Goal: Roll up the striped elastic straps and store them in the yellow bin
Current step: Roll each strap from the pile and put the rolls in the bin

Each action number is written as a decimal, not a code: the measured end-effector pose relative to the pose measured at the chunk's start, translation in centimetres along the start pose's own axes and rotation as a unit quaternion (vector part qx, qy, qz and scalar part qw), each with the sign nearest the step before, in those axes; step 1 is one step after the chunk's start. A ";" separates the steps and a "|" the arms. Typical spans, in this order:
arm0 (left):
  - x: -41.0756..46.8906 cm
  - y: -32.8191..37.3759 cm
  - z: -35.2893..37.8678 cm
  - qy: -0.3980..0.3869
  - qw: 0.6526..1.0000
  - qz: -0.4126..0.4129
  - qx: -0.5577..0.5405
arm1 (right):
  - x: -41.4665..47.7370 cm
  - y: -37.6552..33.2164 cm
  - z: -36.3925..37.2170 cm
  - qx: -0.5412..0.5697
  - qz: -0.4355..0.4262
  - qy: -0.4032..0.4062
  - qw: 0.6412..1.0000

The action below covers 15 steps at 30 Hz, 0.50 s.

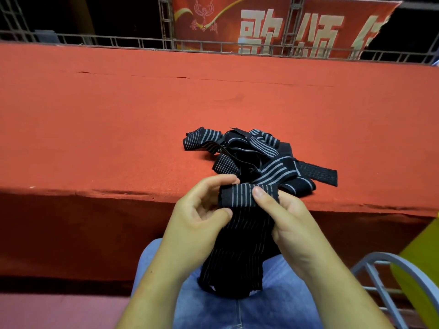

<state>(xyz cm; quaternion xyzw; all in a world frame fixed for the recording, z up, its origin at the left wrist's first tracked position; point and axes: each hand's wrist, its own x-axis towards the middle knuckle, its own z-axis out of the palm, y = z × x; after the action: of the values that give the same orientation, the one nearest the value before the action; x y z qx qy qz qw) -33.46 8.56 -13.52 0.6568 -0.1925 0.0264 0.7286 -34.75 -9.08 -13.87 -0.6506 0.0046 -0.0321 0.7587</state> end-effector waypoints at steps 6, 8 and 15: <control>0.2 -0.2 0.2 -0.003 0.999 -0.018 -0.026 | -0.1 -0.2 -0.1 -0.040 -0.042 0.018 0.998; 0.2 -0.3 0.2 0.006 1.000 -0.014 -0.011 | -0.1 -0.2 0.0 -0.049 -0.044 0.014 0.998; 0.2 -1.0 0.3 0.035 0.993 0.006 0.115 | -0.3 -0.2 0.9 -0.119 -0.051 -0.015 0.991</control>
<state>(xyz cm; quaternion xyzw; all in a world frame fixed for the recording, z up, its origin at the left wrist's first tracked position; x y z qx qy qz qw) -33.09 8.07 -14.36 0.7337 -0.1667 0.0758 0.6543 -34.98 -8.18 -13.55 -0.7363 -0.0359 -0.0600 0.6730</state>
